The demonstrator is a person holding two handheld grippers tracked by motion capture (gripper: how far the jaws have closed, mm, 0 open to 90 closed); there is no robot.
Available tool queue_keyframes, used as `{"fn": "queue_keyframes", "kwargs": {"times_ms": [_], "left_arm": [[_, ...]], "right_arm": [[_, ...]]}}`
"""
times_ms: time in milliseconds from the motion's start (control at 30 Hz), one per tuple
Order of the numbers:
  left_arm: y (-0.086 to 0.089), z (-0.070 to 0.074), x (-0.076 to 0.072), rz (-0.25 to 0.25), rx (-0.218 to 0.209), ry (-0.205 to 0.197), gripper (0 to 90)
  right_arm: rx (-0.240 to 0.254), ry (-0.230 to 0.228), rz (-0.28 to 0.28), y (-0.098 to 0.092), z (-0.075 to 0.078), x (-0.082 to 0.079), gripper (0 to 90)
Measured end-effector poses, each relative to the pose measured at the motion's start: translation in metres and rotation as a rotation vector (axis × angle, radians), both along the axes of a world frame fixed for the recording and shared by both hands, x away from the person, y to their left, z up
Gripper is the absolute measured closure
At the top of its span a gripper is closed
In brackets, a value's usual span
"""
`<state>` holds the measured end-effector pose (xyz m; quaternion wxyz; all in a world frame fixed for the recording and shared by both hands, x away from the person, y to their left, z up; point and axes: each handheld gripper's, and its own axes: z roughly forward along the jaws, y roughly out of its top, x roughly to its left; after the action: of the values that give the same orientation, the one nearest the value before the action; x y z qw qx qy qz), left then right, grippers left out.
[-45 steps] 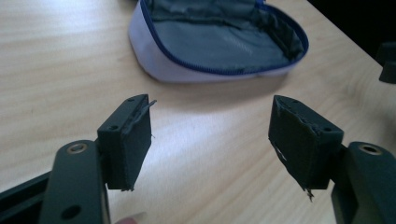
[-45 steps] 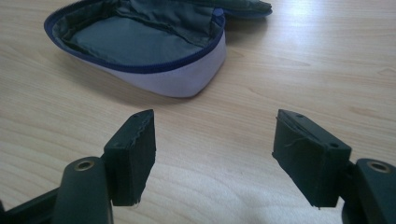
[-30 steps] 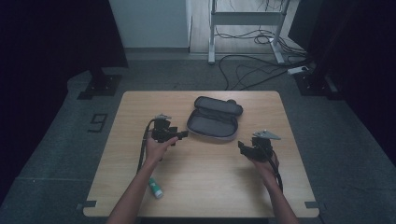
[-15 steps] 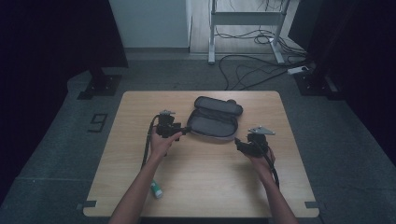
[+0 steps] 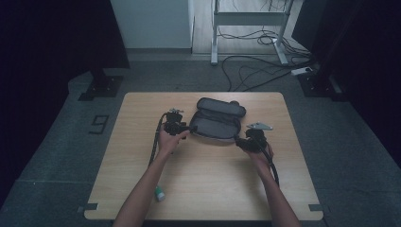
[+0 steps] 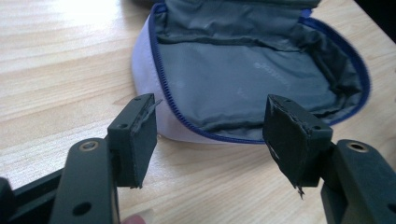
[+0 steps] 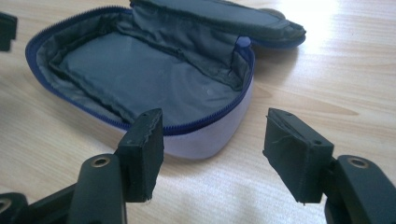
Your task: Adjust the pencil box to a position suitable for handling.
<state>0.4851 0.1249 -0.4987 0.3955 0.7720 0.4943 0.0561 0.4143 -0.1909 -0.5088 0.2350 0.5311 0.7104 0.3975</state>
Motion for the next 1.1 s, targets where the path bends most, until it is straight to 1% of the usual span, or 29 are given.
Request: {"fn": "queue_keyframes", "kwargs": {"times_ms": [33, 100, 133, 233, 333, 400, 433, 467, 533, 567, 633, 700, 733, 767, 833, 900, 933, 1000, 1033, 1067, 1100], "left_arm": [[0.0, 0.0, 0.0, 0.0, 0.0, 0.0, 35.5], [-0.001, -0.006, 0.003, 0.008, 0.008, 0.017, 35.4], [-0.002, -0.011, 0.005, 0.01, 0.017, 0.022, 35.5], [-0.003, -0.014, 0.008, 0.015, 0.022, 0.026, 35.7], [-0.005, -0.02, 0.014, 0.028, 0.039, 0.032, 36.9], [-0.006, -0.022, 0.016, 0.04, 0.062, 0.027, 37.2], [-0.006, -0.022, 0.016, 0.04, 0.062, 0.027, 38.2], [-0.007, -0.025, 0.017, 0.044, 0.061, 0.032, 39.3], [-0.006, -0.028, 0.019, 0.043, 0.055, 0.046, 39.4], [-0.007, -0.029, 0.019, 0.044, 0.059, 0.049, 40.8], [-0.007, -0.03, 0.02, 0.046, 0.055, 0.053, 42.9], [-0.007, -0.031, 0.02, 0.048, 0.056, 0.051, 45.6], [-0.008, -0.031, 0.02, 0.052, 0.061, 0.057, 45.6], [-0.008, -0.031, 0.02, 0.051, 0.06, 0.06, 48.2], [-0.009, -0.032, 0.02, 0.049, 0.058, 0.063, 48.8], [-0.01, -0.033, 0.02, 0.049, 0.061, 0.062, 49.8], [-0.009, -0.033, 0.021, 0.051, 0.061, 0.064, 50.1], [-0.009, -0.034, 0.021, 0.053, 0.058, 0.066, 50.2], [-0.008, -0.034, 0.022, 0.052, 0.056, 0.07, 50.2], [-0.008, -0.034, 0.022, 0.052, 0.054, 0.07, 50.1], [-0.008, -0.035, 0.022, 0.053, 0.051, 0.071, 50.0]], "right_arm": [[0.0, 0.0, 0.0, 0.0, 0.0, 0.0, 37.9], [0.006, -0.006, 0.0, -0.001, 0.001, 0.001, 38.1], [0.012, 0.002, 0.001, -0.001, -0.001, 0.0, 38.0], [0.006, 0.011, 0.004, 0.0, -0.003, 0.001, 38.1], [0.005, 0.004, 0.007, 0.001, -0.003, 0.003, 39.2], [0.006, -0.001, 0.009, 0.001, -0.003, 0.004, 39.7], [0.006, -0.001, 0.009, 0.001, -0.003, 0.004, 39.7], [-0.008, -0.004, 0.012, 0.0, -0.005, 0.005, 40.0], [-0.015, -0.006, 0.011, 0.0, -0.006, 0.006, 40.2], [-0.015, 0.0, 0.007, -0.002, -0.007, 0.008, 40.5], [-0.007, 0.006, -0.001, -0.005, -0.009, 0.01, 40.8], [0.0, 0.008, -0.005, -0.006, -0.01, 0.011, 40.9], [0.005, 0.011, -0.008, -0.007, -0.012, 0.012, 40.9], [0.025, 0.021, 0.0, -0.009, -0.014, 0.015, 41.0], [0.026, 0.022, 0.001, -0.009, -0.015, 0.015, 41.0], [0.025, 0.021, 0.0, -0.01, -0.015, 0.015, 41.3], [0.035, 0.018, 0.001, -0.01, -0.015, 0.016, 41.4], [0.035, 0.023, 0.002, -0.01, -0.014, 0.016, 40.9], [0.028, 0.036, 0.009, -0.01, -0.013, 0.018, 40.8], [0.016, 0.034, 0.014, -0.01, -0.011, 0.02, 41.5], [0.019, 0.024, 0.013, -0.01, -0.008, 0.021, 41.5]]}}
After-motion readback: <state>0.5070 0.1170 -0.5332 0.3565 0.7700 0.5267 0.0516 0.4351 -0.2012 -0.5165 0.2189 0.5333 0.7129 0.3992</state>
